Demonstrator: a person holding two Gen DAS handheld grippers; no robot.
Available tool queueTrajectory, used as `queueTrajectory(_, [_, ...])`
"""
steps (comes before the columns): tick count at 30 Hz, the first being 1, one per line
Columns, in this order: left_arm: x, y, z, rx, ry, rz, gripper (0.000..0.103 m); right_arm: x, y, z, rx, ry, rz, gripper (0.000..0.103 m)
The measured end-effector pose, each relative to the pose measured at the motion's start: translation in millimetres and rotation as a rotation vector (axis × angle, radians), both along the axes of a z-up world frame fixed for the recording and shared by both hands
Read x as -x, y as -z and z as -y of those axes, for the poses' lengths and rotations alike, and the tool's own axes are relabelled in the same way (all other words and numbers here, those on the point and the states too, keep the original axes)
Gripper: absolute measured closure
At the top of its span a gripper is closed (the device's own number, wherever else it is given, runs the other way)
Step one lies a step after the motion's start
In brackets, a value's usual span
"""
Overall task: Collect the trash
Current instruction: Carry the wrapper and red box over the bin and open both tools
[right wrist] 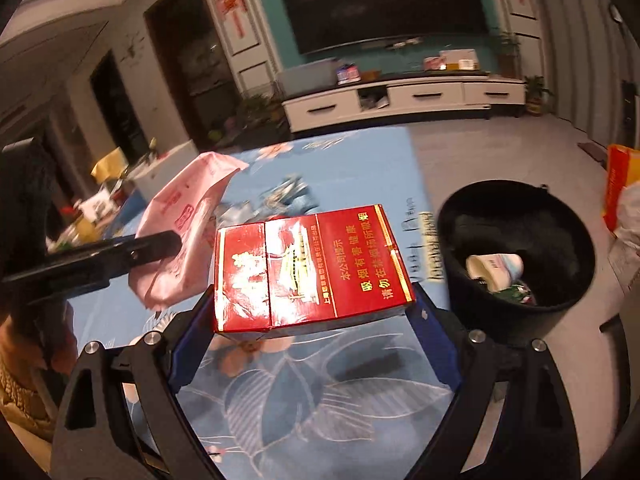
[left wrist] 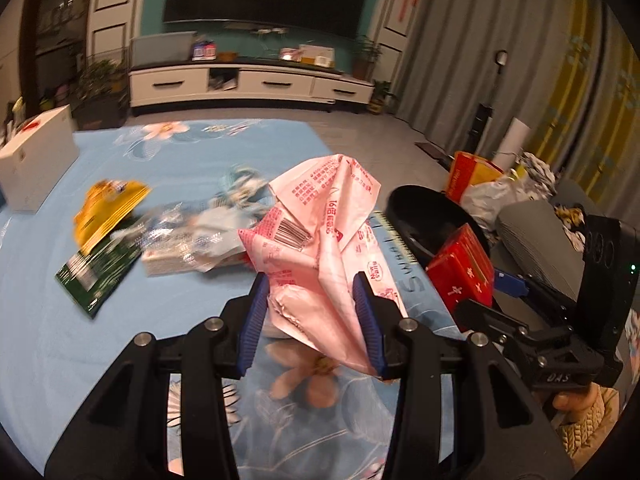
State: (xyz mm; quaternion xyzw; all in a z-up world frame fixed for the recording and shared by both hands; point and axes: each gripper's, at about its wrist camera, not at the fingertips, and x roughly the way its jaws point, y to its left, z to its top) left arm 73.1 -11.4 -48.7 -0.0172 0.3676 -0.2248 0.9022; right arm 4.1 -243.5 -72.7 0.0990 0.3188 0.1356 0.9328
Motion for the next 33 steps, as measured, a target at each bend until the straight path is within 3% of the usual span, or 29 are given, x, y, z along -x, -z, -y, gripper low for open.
queueTrajectory(14, [-23,-12,104,-0.062,0.169,0.049,0.061,9,3,87,-0.078,0.261,0.028,0.014])
queueTrajectory(18, [-31,-14,133,-0.077,0.208,0.065,0.067,7,6,107,-0.094,0.315,0.036,0.014])
queueTrajectory(33, [-96,15,224,-0.116,0.277,0.011,0.066,-26,25,166,-0.098,0.465,0.022,0.014])
